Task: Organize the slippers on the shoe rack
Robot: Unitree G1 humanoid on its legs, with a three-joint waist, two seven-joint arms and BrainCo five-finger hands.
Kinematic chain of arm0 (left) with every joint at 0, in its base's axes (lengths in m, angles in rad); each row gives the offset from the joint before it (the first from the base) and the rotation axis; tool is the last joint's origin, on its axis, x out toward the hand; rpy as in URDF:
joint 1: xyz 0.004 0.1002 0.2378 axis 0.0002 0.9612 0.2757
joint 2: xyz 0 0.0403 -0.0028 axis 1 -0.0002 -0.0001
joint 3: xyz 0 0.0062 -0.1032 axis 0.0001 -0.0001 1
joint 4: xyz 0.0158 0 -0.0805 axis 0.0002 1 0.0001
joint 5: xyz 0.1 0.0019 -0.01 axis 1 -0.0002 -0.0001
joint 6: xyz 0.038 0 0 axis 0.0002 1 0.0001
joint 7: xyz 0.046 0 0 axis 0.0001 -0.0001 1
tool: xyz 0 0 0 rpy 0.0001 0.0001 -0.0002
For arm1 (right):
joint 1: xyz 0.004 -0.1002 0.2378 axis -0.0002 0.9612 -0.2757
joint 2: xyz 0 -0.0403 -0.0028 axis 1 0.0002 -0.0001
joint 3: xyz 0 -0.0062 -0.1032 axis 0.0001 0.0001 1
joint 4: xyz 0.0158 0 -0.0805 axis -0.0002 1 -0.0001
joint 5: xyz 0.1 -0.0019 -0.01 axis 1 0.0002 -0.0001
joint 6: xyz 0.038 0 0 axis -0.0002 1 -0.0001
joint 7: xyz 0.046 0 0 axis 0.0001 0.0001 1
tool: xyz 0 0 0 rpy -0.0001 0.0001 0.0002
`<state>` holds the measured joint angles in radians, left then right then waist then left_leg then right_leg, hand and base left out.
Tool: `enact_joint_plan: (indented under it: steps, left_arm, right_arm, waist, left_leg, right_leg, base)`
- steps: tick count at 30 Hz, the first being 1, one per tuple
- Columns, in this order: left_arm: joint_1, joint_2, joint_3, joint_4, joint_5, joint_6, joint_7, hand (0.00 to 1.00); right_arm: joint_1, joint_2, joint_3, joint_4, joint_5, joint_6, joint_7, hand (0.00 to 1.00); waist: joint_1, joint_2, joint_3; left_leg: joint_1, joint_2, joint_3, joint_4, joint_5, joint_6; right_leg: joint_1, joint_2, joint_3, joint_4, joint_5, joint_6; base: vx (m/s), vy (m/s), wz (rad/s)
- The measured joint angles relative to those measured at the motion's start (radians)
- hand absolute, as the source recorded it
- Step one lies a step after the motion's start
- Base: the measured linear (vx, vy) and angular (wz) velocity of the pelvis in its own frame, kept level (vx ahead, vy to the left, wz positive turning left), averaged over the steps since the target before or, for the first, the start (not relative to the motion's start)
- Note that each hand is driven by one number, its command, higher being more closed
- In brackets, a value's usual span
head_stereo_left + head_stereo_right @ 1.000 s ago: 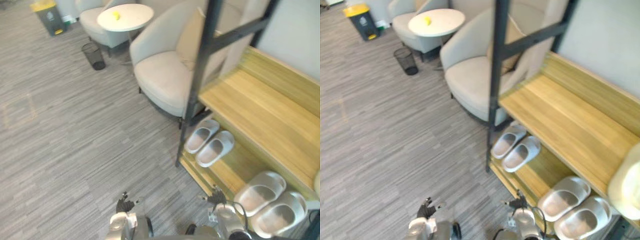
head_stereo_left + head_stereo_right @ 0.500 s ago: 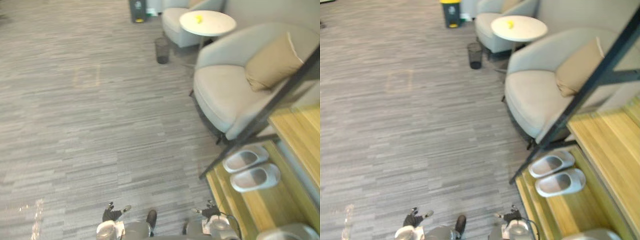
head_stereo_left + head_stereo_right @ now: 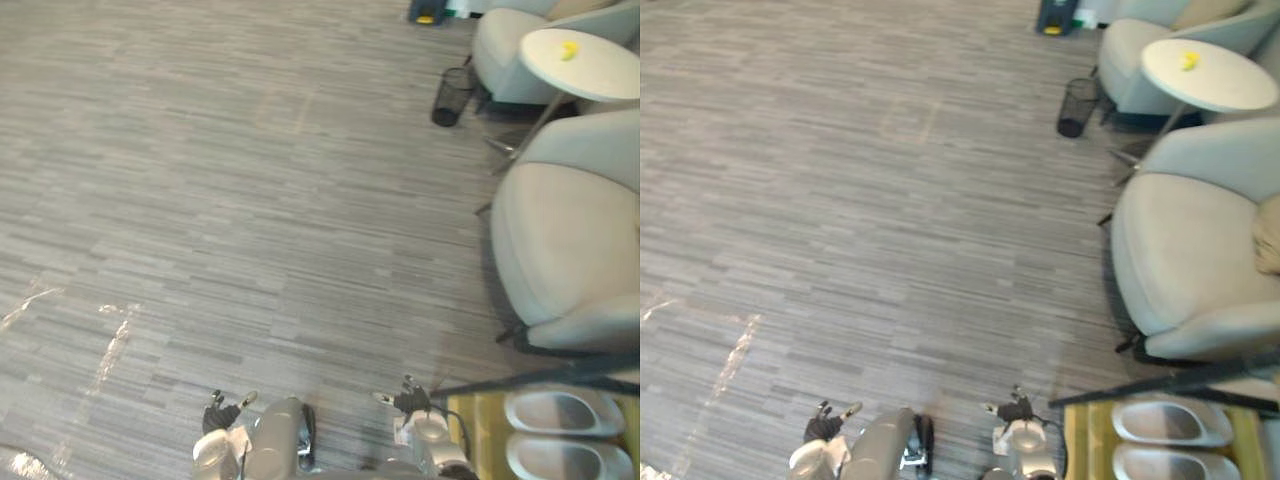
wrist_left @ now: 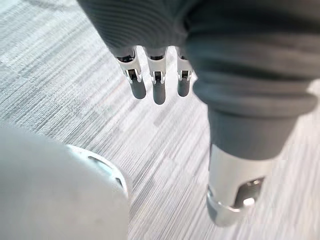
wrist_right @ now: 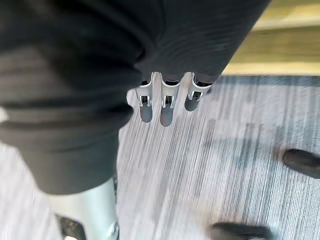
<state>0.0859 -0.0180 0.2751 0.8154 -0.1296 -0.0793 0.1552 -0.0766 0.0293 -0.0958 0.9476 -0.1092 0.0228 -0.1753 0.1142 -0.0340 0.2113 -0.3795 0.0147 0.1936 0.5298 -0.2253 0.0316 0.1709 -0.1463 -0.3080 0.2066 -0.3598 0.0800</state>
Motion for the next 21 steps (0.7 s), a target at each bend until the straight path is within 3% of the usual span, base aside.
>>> enact_joint_plan:
  steps: [2,4,5,7,9,11,12,13,14,16,17,19,20,21]
  left_arm:
    - [0.001,0.006,-0.002,0.000,0.001,-0.002,0.002,0.00]
    - [0.001,0.013,-0.017,0.006,0.013,0.002,0.010,0.00]
    - [-0.004,0.020,-0.031,0.019,0.024,0.006,0.014,0.00]
    - [-0.017,0.025,-0.035,0.041,0.060,0.025,0.017,0.00]
    - [-0.022,0.028,-0.033,0.040,0.070,0.026,0.017,0.00]
    - [-0.030,0.025,-0.033,0.042,0.070,0.029,0.017,0.00]
    - [-0.036,0.021,-0.034,0.046,0.070,0.029,0.017,0.00]
    - [-0.040,0.020,-0.035,0.051,0.070,0.028,0.017,0.00]
    - [-0.045,0.022,-0.036,0.066,0.070,0.028,0.015,0.00]
    - [-0.042,0.015,-0.035,0.073,0.070,0.028,0.015,0.00]
    - [-0.057,0.007,-0.039,0.093,0.071,0.028,0.016,0.00]
    - [-0.066,0.000,-0.025,0.092,0.079,0.030,0.016,0.00]
    - [-0.065,-0.011,-0.013,0.091,0.088,0.035,0.017,0.00]
    - [-0.058,-0.022,-0.004,0.084,0.089,0.039,0.016,0.00]
  right_arm:
    - [-0.001,0.009,-0.011,0.014,-0.003,0.003,0.000,0.00]
    - [0.019,0.015,-0.019,0.006,-0.010,0.003,0.002,0.00]
    - [0.028,0.018,-0.019,0.006,-0.010,0.001,0.002,0.00]
    - [0.063,0.021,-0.018,0.002,-0.010,0.000,0.003,0.00]
    - [0.080,0.024,-0.019,-0.039,-0.010,-0.012,0.000,0.00]
    - [0.082,0.032,-0.030,-0.050,-0.009,-0.015,0.000,0.00]
    - [0.079,0.032,-0.037,-0.057,-0.009,-0.016,0.001,0.00]
    - [0.073,0.032,-0.044,-0.056,-0.008,-0.017,0.001,0.00]
    - [0.065,0.030,-0.054,-0.054,-0.008,-0.015,0.001,0.00]
    - [0.065,0.029,-0.059,-0.056,-0.008,-0.015,0.000,0.00]
    - [0.072,0.026,-0.060,-0.056,-0.008,-0.013,-0.001,0.00]
    - [0.059,0.032,-0.058,-0.056,-0.007,-0.014,0.000,0.00]
    - [0.062,0.034,-0.053,-0.058,-0.005,-0.012,0.002,0.00]
    - [0.069,0.041,-0.029,-0.061,-0.003,-0.008,0.003,0.00]
  waist:
    - [0.003,-0.015,0.000]
    - [-0.001,-0.021,0.004]
    - [-0.005,-0.016,0.009]
    - [-0.015,-0.019,0.014]
    - [-0.022,-0.024,0.009]
    - [-0.027,-0.031,0.005]
    - [-0.027,-0.030,0.005]
    - [-0.030,-0.034,0.004]
    - [-0.053,-0.043,-0.002]
    - [-0.077,-0.029,-0.019]
    - [-0.077,-0.012,-0.038]
    - [-0.073,0.018,-0.027]
    - [-0.073,0.037,-0.018]
    - [-0.064,0.049,-0.014]
  left_leg:
    - [0.019,-0.043,-0.010,0.000,-0.026,0.027]
    - [0.096,-0.079,-0.033,-0.005,-0.062,0.052]
    - [0.146,-0.083,-0.056,-0.010,-0.086,0.057]
    - [0.274,-0.095,-0.124,-0.073,-0.094,0.060]
    - [0.367,-0.095,-0.168,-0.147,-0.097,0.062]
    - [0.437,-0.086,-0.211,-0.197,-0.117,0.058]
    - [0.461,-0.080,-0.226,-0.215,-0.129,0.054]
    - [0.493,-0.080,-0.245,-0.245,-0.135,0.050]
    - [0.540,-0.085,-0.296,-0.292,-0.140,0.041]
    - [0.571,-0.062,-0.360,-0.320,-0.152,0.025]
    - [0.560,-0.031,-0.402,-0.282,-0.159,0.011]
    - [0.473,-0.026,-0.424,-0.045,-0.145,-0.018]
    - [0.394,-0.027,-0.412,0.177,-0.075,-0.093]
    - [0.313,-0.019,-0.377,0.386,0.069,-0.119]
  right_leg:
    - [-0.018,-0.039,0.037,0.095,0.011,0.012]
    - [-0.099,-0.085,0.096,0.402,0.070,0.041]
    - [-0.185,-0.079,0.162,0.623,0.112,0.012]
    - [-0.311,-0.015,0.232,0.856,0.095,0.035]
    - [-0.409,0.017,0.199,0.814,0.074,0.023]
    - [-0.504,0.046,0.144,0.655,0.059,0.010]
    - [-0.532,0.076,0.129,0.510,0.081,-0.005]
    - [-0.545,0.099,0.134,0.338,0.133,-0.017]
    - [-0.557,0.119,0.168,0.158,0.239,-0.045]
    - [-0.550,0.132,0.170,0.156,0.324,-0.090]
    - [-0.547,0.148,0.133,0.174,0.314,-0.124]
    - [-0.501,0.168,0.092,0.180,0.263,-0.158]
    - [-0.444,0.189,0.091,0.166,0.232,-0.168]
    - [-0.381,0.208,0.104,0.138,0.206,-0.177]
  base:
    - [0.39,0.216,0.41]
    - [0.47,0.224,0.46]
    - [0.40,0.149,0.59]
    - [0.42,0.080,0.81]
    - [0.43,0.010,0.73]
    - [0.43,-0.043,0.53]
    - [0.31,-0.041,0.42]
    - [0.55,-0.107,0.76]
    - [0.41,-0.090,0.83]
    - [0.55,-0.172,1.07]
    - [0.80,-0.259,1.03]
    - [0.64,-0.201,0.52]
    - [0.49,-0.147,0.02]
    - [0.62,-0.116,-0.22]
